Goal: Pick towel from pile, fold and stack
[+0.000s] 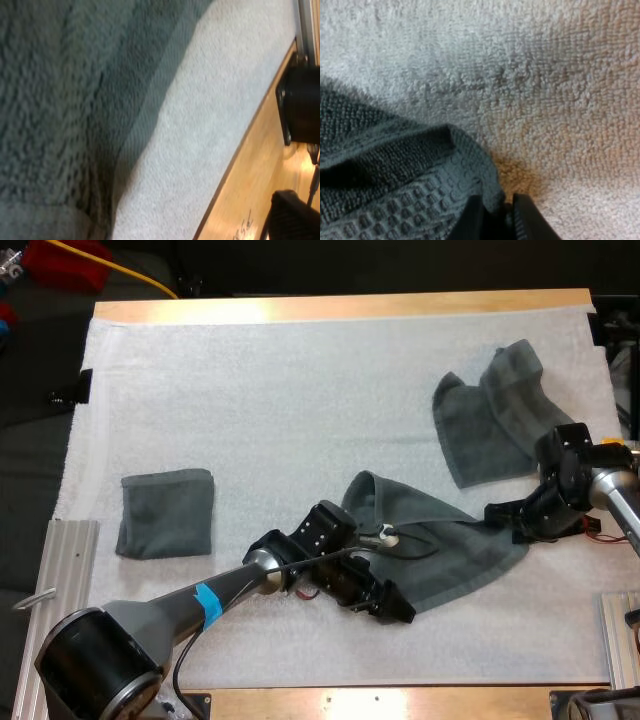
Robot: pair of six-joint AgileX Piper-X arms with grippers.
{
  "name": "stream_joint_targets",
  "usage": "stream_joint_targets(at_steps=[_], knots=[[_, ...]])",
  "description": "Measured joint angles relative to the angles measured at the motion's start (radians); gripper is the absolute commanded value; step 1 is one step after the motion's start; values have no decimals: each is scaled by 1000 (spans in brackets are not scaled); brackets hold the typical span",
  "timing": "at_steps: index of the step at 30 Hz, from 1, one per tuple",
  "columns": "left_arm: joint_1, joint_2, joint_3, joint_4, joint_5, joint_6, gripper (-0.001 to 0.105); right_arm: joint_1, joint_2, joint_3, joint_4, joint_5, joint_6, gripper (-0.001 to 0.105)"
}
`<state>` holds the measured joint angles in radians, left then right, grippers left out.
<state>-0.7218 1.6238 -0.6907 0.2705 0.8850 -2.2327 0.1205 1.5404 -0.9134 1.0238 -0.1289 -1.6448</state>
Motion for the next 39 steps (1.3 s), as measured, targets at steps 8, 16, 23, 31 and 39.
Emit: stream_joint_targets(at_steps=[8, 16, 23, 31, 39], knots=[[-1, 0, 0, 17, 2, 0, 54, 0, 0, 0, 0, 0, 0, 1], [-1, 0, 0, 32, -48, 0, 20, 0, 0, 0, 0, 0, 0, 1], [-1, 0, 0, 42, -76, 0, 0, 0, 0, 0, 0, -12, 0, 1], [-15, -25, 0, 91, -132, 44, 0, 0, 0, 0, 0, -120, 0, 1], [5, -200, 0, 185, -216, 104, 0, 0, -97, 0, 3, -170, 0, 1]])
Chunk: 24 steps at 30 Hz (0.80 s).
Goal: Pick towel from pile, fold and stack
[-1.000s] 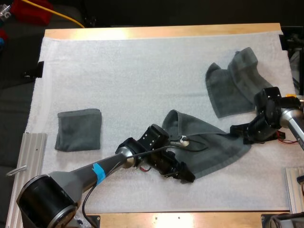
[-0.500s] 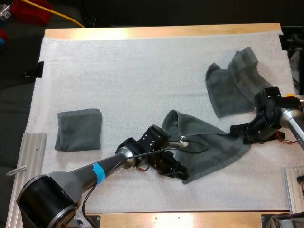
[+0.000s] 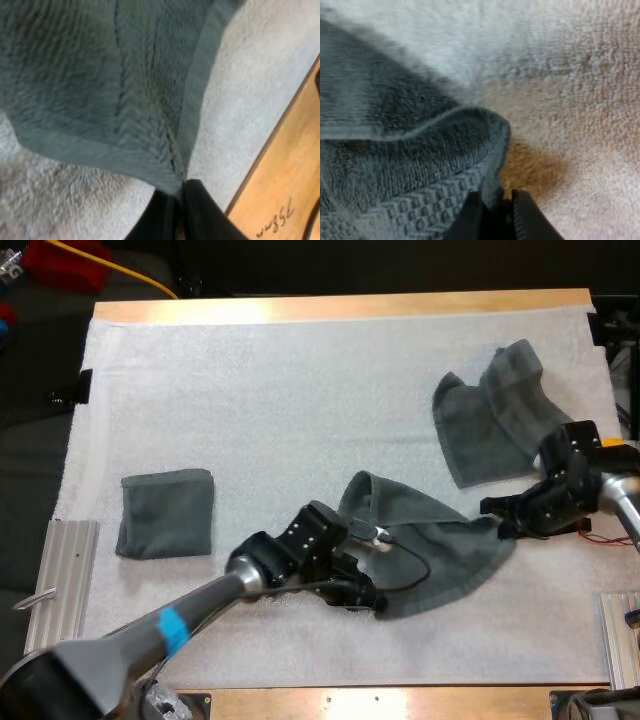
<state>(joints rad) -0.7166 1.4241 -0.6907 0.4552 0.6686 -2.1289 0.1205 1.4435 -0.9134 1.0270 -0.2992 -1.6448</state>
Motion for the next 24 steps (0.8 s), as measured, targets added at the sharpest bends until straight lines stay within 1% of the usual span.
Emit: stream_joint_targets(at_steps=[3, 5, 8, 11, 14, 17, 18, 21, 24], knots=[[28, -62, 0, 54, -15, 19, 0, 0, -49, 0, 15, -3, 0, 1], [45, -110, -3, 102, -39, 45, 0, 0, -78, 0, 32, -3, 0, 1], [72, -179, -34, 190, -80, 81, 0, 0, -114, 0, 56, -3, 0, 1], [88, -237, -88, 282, -109, 138, 0, 0, -140, 0, 83, -17, 0, 1], [89, -283, -157, 379, -164, 189, 0, 18, -177, 0, 125, -43, 0, 1], [89, -307, -236, 452, -195, 220, 0, 68, -231, 0, 151, -66, 0, 1], [89, -313, -258, 474, -217, 223, 0, 88, -249, 0, 153, -84, 3, 1], [89, -328, -330, 535, -262, 244, 0, 139, -318, -2, 154, -133, 46, 1], [89, -342, -390, 592, -292, 266, 0, 173, -379, -28, 143, -159, 99, 1]])
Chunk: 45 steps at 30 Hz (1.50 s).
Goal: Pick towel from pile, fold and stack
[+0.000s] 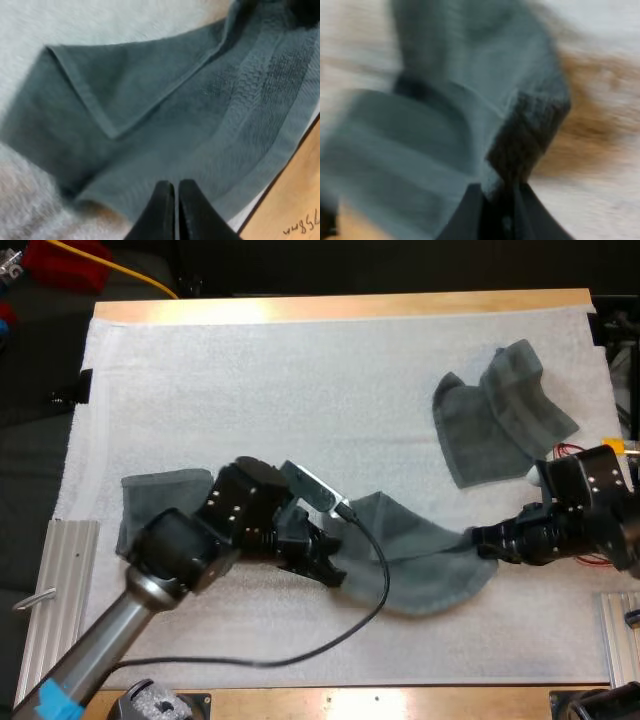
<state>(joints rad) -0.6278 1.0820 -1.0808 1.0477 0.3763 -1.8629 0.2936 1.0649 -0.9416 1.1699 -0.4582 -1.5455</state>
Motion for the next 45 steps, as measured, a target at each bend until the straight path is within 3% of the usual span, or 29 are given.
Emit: stream_joint_targets(at_steps=[4, 9, 11, 15, 18, 25, 30, 36, 45], knots=[[0, -19, -59, 45, -13, 12, 0, 14, -79, -64, -44, -4, 70, 1], [0, -45, -81, 66, -13, 14, 2, 14, -117, -128, -58, -3, 87, 1], [0, -52, -81, 98, -13, 16, 13, 14, -116, -139, -51, -3, 91, 1], [0, -52, -81, 152, -13, 35, 47, 14, -114, -179, -43, -4, 94, 1], [0, -52, -81, 170, -15, 43, 60, 14, -114, -224, -43, -4, 94, 1], [0, -52, -81, 175, -15, 45, 60, 14, -114, -340, -45, 20, 94, 1], [0, -52, -81, 177, -15, 45, 60, 14, -116, -414, -45, 137, 69, 1], [0, -52, -81, 177, -15, 45, 60, 23, -111, -432, -36, 168, 58, 1], [0, -52, -81, 177, -15, 45, 60, 280, 51, -432, -15, 259, 68, 1]])
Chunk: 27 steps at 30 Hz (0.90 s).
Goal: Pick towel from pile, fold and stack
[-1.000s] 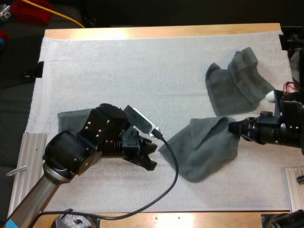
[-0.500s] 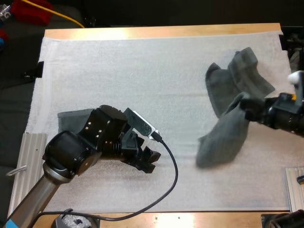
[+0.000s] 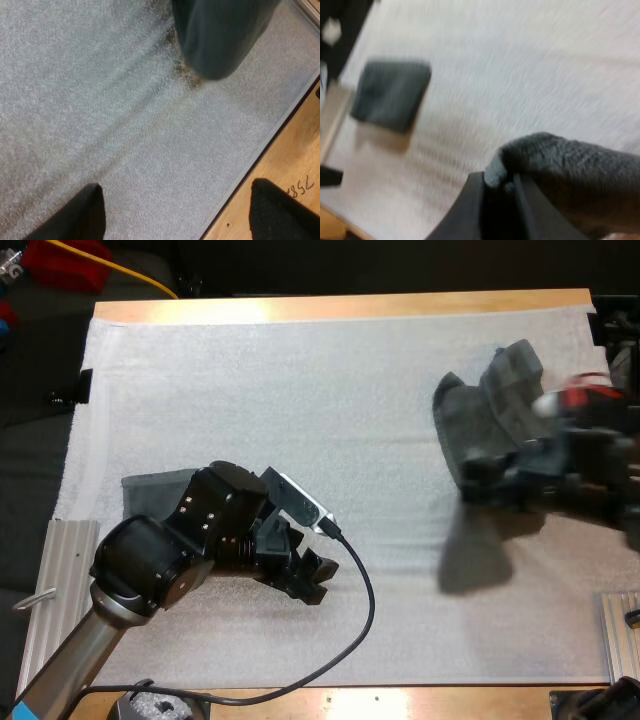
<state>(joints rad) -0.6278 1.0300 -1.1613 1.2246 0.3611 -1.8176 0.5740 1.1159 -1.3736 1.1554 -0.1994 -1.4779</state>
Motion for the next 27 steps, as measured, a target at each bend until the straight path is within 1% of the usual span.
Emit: stream_joint_targets(at_steps=[4, 9, 12, 16, 20, 22, 23, 24, 25, 27], knots=[[0, 0, 0, 3, 0, 0, 60, 134, 111, 0, -35, 39, 18, 1], [0, 0, 0, 35, 0, 14, 60, 240, 229, 0, -164, 39, 65, 1], [0, 0, 0, 63, -14, 17, 60, 260, 283, 0, -235, 30, 94, 1], [0, 0, 0, 97, -44, 23, 60, 260, 354, 0, -249, -11, 110, 1], [0, 0, 0, 109, -64, 37, 60, 260, 412, 0, -255, -84, 110, 2], [0, -1, 0, 124, -87, 42, 60, 260, 429, 0, -255, -115, 110, 9], [0, -1, 0, 130, -98, 44, 60, 260, 433, 0, -256, -129, 110, 16], [0, -1, 0, 135, -105, 45, 60, 260, 436, 0, -258, -138, 110, 25], [0, -1, 0, 138, -108, 47, 60, 260, 437, 0, -262, -148, 108, 30], [0, -1, 0, 145, -113, 49, 60, 260, 436, 0, -277, -169, 83, 51]])
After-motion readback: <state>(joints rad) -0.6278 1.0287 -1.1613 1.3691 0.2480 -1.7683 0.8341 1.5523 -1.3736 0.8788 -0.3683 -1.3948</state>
